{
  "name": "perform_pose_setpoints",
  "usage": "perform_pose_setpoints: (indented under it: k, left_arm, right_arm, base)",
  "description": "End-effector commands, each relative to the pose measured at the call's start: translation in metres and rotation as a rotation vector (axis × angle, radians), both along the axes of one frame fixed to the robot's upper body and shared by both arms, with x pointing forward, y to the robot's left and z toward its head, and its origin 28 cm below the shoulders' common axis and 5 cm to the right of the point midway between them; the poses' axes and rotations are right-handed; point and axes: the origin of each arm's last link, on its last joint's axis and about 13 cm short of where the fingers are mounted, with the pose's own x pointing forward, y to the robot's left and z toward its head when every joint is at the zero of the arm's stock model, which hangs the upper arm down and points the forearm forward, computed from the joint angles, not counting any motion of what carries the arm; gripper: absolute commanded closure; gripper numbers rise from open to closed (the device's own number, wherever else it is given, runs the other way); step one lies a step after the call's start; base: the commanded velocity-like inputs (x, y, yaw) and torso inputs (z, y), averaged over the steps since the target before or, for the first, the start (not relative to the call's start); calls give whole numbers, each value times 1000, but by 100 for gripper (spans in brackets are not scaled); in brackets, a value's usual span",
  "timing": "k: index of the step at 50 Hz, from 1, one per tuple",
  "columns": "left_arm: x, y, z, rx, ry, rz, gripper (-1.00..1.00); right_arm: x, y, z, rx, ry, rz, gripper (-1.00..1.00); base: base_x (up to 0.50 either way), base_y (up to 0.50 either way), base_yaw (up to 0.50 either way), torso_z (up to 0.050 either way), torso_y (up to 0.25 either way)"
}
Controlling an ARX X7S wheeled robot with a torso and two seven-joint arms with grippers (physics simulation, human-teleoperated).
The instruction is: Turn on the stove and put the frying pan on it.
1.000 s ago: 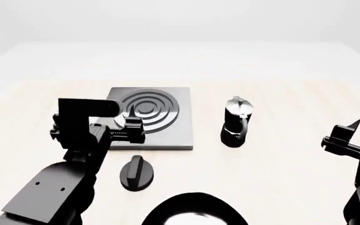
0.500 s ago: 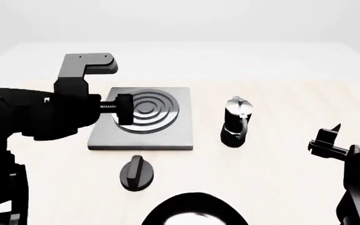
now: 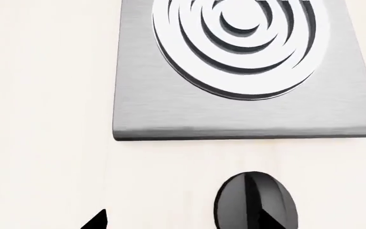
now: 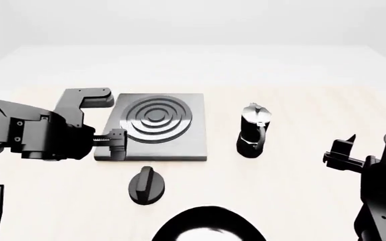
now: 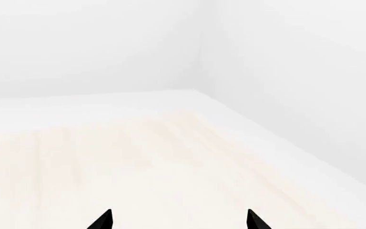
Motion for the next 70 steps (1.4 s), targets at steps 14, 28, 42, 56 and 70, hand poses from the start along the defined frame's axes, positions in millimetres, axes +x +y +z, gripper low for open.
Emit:
perform_pose_setpoints:
  k: [14, 28, 42, 56, 70]
  left_arm:
    - [5, 17, -29, -3, 90, 0, -100]
    - [10, 16, -38, -8, 89, -29, -100]
    - [15, 36, -59, -110, 95, -54, -100]
    - [16, 48, -80, -107, 130, -16, -100]
    - [17, 42, -90, -106, 151, -78, -100]
  right_arm:
    - [1, 2, -2, 0, 8, 9, -100]
    - [2, 2, -2, 3, 8, 13, -100]
    - [0, 2, -1, 1, 6, 13, -100]
    - [-1, 3, 0, 4, 3, 19, -100]
    - [-1, 2, 1, 3, 2, 20, -100]
  base:
    - [0, 0, 0, 0, 0]
    - [0, 0, 0, 0, 0]
    - [0, 0, 0, 0, 0]
    - [0, 0, 0, 0, 0]
    - [0, 0, 0, 0, 0]
